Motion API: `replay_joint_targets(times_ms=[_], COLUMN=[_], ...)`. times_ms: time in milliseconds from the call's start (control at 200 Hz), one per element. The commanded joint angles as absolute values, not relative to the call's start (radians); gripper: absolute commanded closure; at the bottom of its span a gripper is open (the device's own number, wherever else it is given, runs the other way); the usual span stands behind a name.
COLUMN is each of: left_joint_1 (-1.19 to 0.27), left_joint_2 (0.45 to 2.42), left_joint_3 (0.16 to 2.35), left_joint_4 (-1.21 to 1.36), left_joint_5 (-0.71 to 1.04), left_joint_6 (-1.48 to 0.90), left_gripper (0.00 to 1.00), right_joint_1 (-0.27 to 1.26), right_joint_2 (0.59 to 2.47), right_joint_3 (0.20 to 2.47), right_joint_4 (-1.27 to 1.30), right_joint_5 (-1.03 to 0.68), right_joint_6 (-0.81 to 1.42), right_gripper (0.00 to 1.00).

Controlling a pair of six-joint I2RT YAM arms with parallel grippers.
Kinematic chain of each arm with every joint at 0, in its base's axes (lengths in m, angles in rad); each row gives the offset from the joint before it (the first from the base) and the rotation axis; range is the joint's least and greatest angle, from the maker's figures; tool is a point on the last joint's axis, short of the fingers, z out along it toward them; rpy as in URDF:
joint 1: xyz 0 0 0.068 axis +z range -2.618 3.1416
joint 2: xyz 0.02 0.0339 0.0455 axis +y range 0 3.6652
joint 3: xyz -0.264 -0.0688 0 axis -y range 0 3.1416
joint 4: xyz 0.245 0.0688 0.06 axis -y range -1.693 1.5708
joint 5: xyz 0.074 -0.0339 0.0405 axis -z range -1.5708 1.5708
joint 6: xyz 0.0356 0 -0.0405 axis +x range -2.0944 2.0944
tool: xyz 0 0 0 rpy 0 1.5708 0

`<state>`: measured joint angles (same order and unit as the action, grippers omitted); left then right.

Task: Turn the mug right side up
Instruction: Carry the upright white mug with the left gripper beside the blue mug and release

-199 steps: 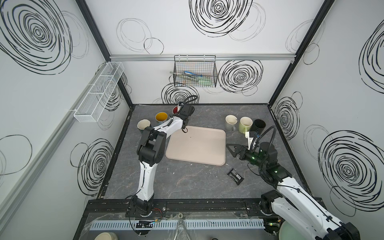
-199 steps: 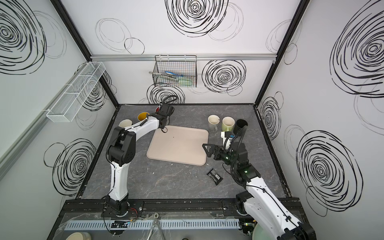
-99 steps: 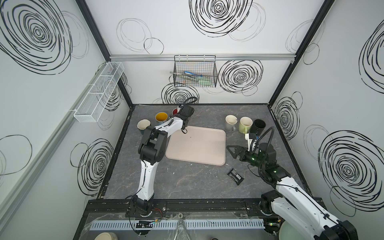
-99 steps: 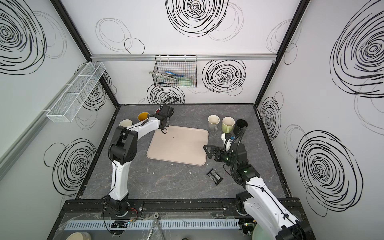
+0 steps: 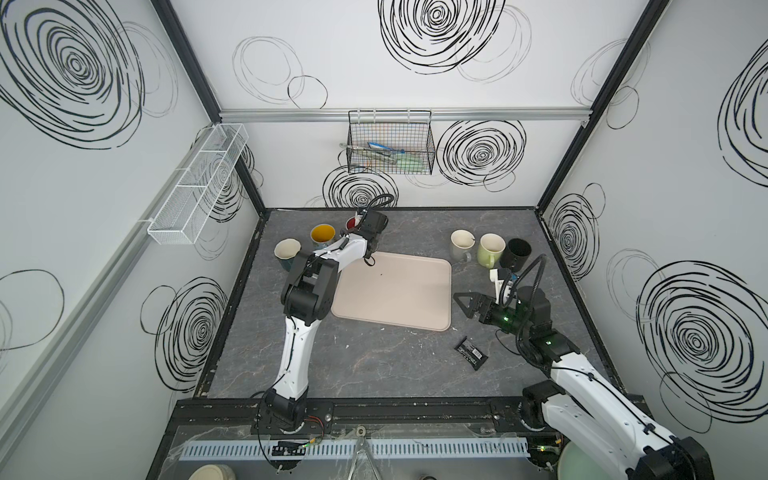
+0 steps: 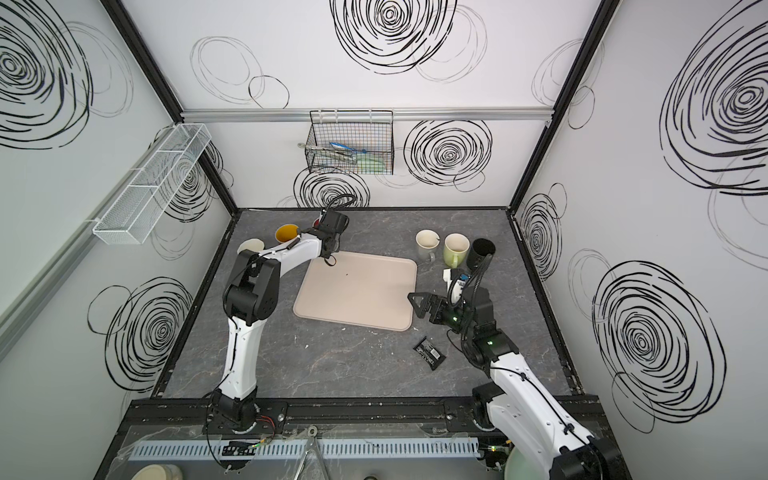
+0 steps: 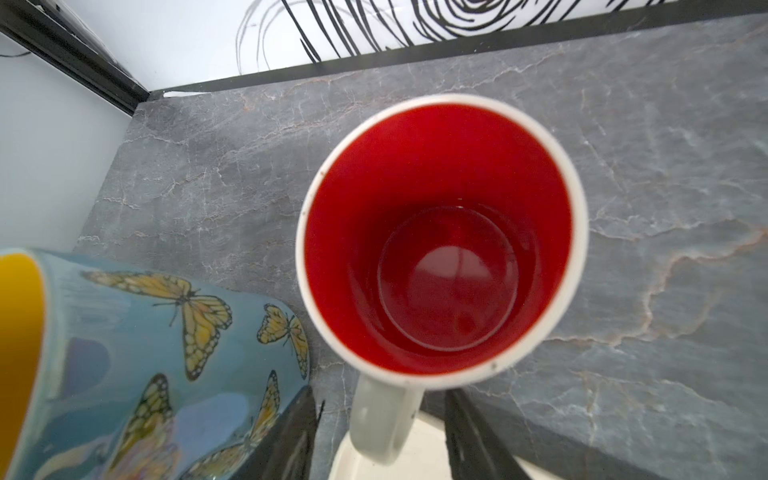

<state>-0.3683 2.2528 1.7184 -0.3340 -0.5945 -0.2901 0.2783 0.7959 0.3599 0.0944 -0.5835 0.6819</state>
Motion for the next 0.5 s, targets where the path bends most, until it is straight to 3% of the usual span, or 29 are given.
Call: replay_joint_targets(times_ms=[0, 70, 125, 170, 495], left_joint_1=[-0.371, -0.377, -0.386, -0.392, -0.402], left_joint_2=[2.252, 2.243, 2.230, 2.216, 2.073], left_joint_3=[1.740, 1.734, 1.719, 1.704, 1.536], left_joint_4=[-0.309, -0.314, -0.307, -0.299, -0.242], left_joint_5=[-0.620, -0.632, -0.640, -0.651, -0.663], left_joint_6=[-0.282, -0.278, -0.267, -0.259, -0.267], left_gripper=[0.28, 0.09, 0.00, 0.04, 0.04], right_joint_1=[0.273, 0.271, 0.267, 0.262, 0.214], right_joint_2=[0.799, 0.799, 0.798, 0.800, 0.790], right_joint_3=[0.357, 0.359, 0.364, 0.375, 0.528], right_joint_4=[0.103, 0.103, 0.097, 0.080, -0.121], right_joint_5=[-0.592, -0.592, -0.591, -0.580, -0.433], right_joint_6=[0.692, 0.689, 0.677, 0.660, 0.469], right_gripper=[0.01, 0.01, 0.01, 0.00, 0.00])
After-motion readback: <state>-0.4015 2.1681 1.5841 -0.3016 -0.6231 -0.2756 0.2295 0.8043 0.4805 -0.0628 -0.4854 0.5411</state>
